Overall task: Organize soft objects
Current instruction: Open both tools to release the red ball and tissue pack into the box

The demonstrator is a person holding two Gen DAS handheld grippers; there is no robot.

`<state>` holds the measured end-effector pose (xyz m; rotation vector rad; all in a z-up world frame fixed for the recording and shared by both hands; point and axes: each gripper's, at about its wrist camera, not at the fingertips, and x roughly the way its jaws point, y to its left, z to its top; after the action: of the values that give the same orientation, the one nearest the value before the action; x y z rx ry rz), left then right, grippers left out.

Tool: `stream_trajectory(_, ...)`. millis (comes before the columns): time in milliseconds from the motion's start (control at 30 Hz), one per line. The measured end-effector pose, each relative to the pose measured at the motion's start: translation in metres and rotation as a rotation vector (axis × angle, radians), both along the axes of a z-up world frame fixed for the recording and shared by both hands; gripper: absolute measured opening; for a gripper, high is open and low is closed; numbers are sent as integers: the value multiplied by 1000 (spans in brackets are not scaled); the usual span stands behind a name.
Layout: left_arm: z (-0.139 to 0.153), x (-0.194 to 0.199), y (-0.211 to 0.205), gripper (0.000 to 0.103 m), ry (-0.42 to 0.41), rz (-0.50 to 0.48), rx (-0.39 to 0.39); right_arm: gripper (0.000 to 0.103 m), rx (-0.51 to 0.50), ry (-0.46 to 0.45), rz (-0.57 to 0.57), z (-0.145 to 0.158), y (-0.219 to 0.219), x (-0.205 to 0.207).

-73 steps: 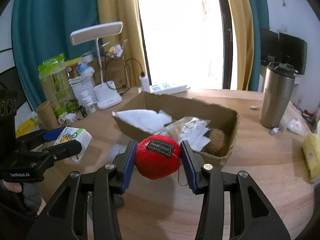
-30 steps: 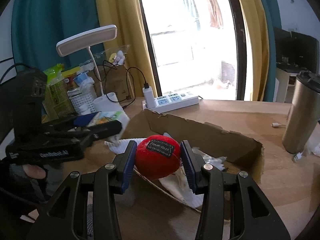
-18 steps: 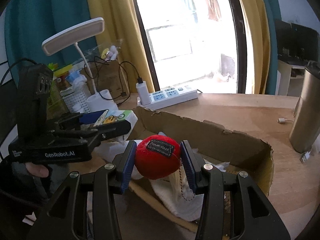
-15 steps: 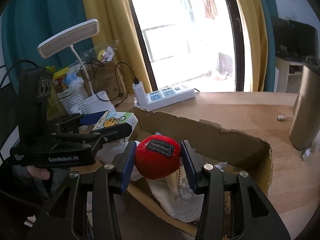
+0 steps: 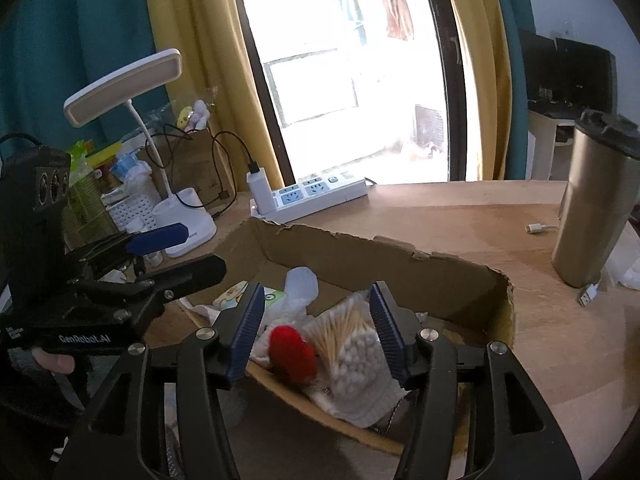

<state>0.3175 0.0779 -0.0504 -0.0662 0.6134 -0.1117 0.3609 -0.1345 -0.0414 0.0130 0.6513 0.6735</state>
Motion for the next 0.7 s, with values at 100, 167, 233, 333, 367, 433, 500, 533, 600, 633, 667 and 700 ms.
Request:
stream_trajectory(100,6,-11,6,88,-9,16,-37,58,-3,-15,-1,6,-2,-10)
stream_trajectory(167,10,-19,10,88,-23,26,-52,58,-5,-23,0,9,-2,-15)
stream_trajectory(233,14,-28,14,88,-36,33,-61,58,-9,-32,1,12,-1,-23)
stream_trajectory(333,18,-42,16,88,-54,42,-62,58,-13,-45,5,17,1,-35)
stream_trajectory(367,19,-47,17,88,-58,45,-61,58,-14,-49,6,18,2,-38)
stream_trajectory(433,21,-56,18,88,-64,48,-61,58,-15,-57,9,21,3,-45)
stream_trajectory(500,22,-65,19,88,-69,52,-60,58,-18,-66,13,23,5,-52)
stream_trajectory(533,23,-69,19,88,-73,54,-61,58,-18,-69,14,24,6,-56)
stream_trajectory(600,25,-78,22,88,-83,58,-68,58,-14,-74,17,26,7,-63)
stream_trajectory(633,27,-81,22,88,-89,61,-69,58,-12,-76,18,27,8,-65)
stream_trajectory(667,29,-86,23,88,-97,66,-71,58,-10,-78,19,27,8,-68)
stream_trajectory(700,30,-89,25,88,-103,68,-76,58,-9,-79,20,27,9,-71)
